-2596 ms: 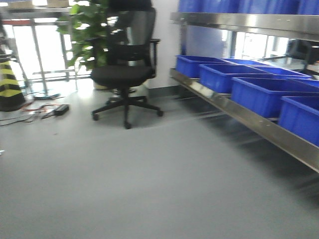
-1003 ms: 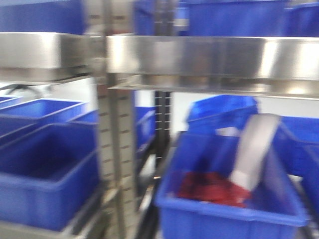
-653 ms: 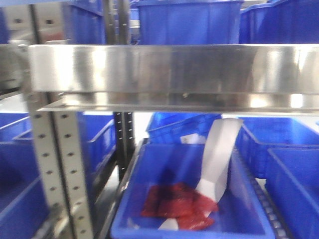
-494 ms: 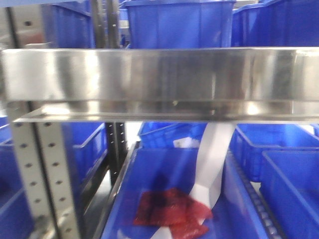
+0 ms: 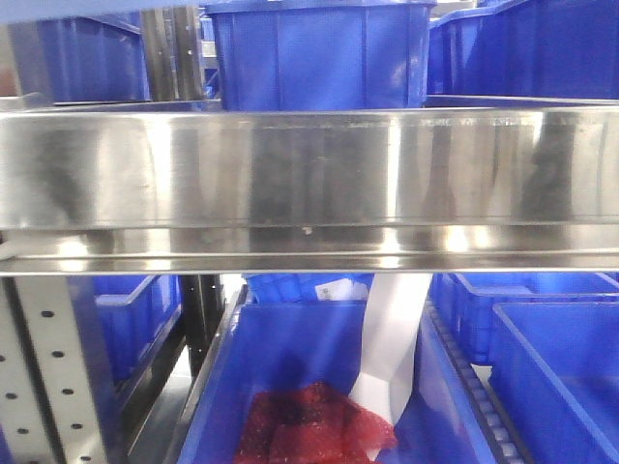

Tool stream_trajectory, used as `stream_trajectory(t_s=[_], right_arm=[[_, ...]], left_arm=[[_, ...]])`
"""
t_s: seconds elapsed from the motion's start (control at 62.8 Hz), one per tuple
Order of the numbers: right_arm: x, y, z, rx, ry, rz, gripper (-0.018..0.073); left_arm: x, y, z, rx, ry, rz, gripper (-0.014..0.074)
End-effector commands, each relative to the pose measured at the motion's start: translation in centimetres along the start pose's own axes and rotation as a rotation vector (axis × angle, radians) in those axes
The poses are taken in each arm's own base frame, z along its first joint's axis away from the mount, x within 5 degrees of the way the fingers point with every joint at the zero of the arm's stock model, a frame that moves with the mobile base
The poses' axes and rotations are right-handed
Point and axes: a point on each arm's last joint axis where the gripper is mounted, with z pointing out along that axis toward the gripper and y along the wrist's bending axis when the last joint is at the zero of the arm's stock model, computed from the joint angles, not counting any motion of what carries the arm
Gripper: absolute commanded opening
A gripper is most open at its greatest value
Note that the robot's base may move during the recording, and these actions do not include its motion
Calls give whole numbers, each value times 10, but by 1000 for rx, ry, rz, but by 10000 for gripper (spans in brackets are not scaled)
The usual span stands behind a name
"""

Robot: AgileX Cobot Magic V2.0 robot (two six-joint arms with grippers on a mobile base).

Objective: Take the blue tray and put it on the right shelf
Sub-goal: 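Raise the tray with both grippers above the upper shelf level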

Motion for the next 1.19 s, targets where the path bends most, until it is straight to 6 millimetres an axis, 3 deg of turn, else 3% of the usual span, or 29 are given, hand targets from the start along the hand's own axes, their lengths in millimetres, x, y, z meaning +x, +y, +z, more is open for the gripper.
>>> stream_trajectory(t_s=[0.0,0.605,1.179], right_arm=[[-8,-1,-14,-16,-111,-30,57],[-8,-1,-14,-16,-111,-30,57],[-8,-1,-14,-16,-112,-30,57]], left_arm=[[6,-1,-9,-12,55,33,-48],[-3,-3,22,-26,138,22,-48],[-7,-9,21,33,108,7,-48]])
